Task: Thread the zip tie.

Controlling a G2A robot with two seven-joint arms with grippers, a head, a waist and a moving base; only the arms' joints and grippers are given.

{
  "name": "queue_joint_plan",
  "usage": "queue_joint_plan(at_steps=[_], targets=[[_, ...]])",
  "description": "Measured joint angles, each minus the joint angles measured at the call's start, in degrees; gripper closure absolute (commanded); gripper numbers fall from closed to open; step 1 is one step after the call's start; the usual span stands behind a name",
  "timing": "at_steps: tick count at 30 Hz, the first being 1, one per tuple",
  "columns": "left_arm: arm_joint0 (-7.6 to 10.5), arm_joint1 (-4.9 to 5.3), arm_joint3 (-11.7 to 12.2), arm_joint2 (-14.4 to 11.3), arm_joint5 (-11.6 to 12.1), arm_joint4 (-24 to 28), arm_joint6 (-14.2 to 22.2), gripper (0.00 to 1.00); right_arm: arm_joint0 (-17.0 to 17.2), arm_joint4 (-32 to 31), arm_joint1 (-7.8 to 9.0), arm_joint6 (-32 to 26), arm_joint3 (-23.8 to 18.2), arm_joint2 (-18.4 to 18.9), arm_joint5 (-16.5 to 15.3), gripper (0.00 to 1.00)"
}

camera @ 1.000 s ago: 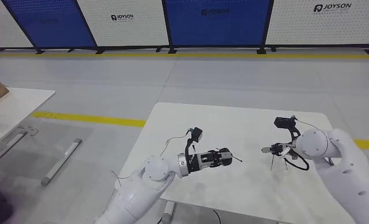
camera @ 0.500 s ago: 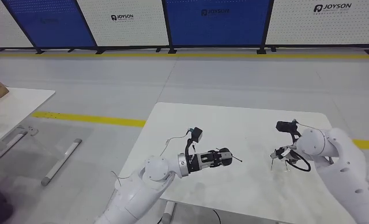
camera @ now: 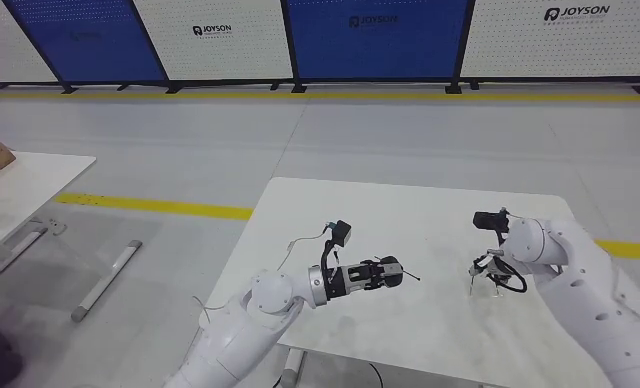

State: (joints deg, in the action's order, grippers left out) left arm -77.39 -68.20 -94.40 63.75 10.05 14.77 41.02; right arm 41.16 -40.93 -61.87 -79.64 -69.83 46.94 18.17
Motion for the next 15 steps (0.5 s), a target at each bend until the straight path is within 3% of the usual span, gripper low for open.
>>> queue_joint_plan(at_steps=[15], targets=[[0.00,0.00,0.00,0.00,0.00,0.00,0.00,1.00,-4.03,1.56,-2.95,0.20,8.41,-4.16,-1.01,0.68]])
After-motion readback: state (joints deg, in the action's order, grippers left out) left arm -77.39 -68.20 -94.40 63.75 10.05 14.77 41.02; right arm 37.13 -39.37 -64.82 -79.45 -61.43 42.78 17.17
